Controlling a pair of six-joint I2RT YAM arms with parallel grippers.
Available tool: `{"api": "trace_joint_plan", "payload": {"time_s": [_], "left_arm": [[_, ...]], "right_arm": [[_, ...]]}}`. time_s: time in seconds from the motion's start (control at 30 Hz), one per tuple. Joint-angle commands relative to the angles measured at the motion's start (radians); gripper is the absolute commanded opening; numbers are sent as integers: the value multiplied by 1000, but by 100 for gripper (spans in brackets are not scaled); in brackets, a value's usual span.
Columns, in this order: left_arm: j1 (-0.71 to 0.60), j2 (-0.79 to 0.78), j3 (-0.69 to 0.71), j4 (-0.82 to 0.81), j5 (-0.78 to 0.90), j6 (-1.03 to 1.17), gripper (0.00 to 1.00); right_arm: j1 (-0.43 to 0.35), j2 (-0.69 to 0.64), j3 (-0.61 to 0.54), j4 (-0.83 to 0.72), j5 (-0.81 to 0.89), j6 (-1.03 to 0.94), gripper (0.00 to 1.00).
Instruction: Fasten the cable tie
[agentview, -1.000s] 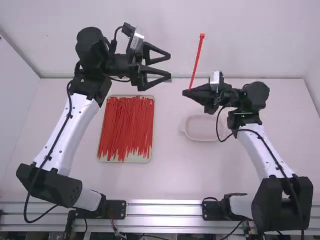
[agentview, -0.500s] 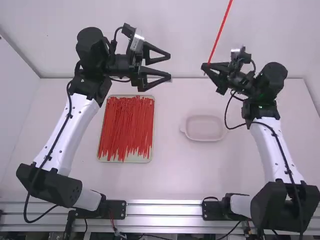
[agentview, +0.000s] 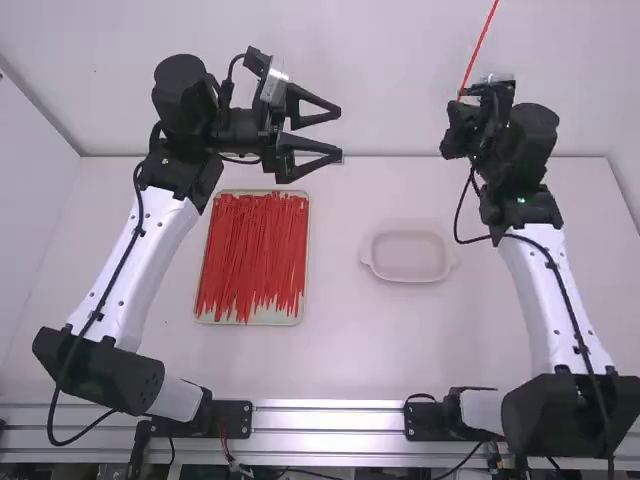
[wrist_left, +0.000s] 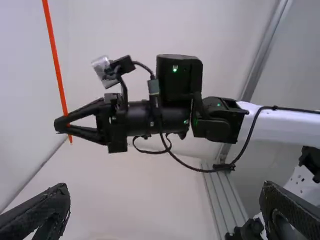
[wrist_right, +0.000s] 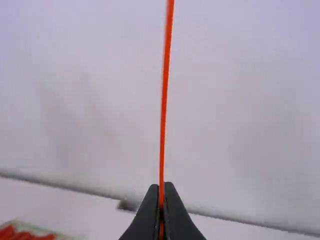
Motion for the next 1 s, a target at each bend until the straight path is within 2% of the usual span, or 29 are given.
{"api": "trace_joint_plan", "payload": {"time_s": [0.0,0.27,0.33,0.43,0.73,0.97], "left_arm": [[-1,-23,33,3,6,5,99],[5,-23,33,3,-2,-13,99],[5,-23,33,4,-73,-43,99],[5,-23,34,14,-167,-53,99],[5,-23,34,32,-250,-35,99],[5,-23,34,19,-388,-35,99]], "right_arm": [[-12,43,31,1,214,-10,0],[-73,127,57,-50,276,46,0],[-73,137,63,-89,352,74,0],[-37,137,62,-133,497,79,0],[124,137,62,-218,903,105,0],[238,137,62,-276,1085,161,0]]}}
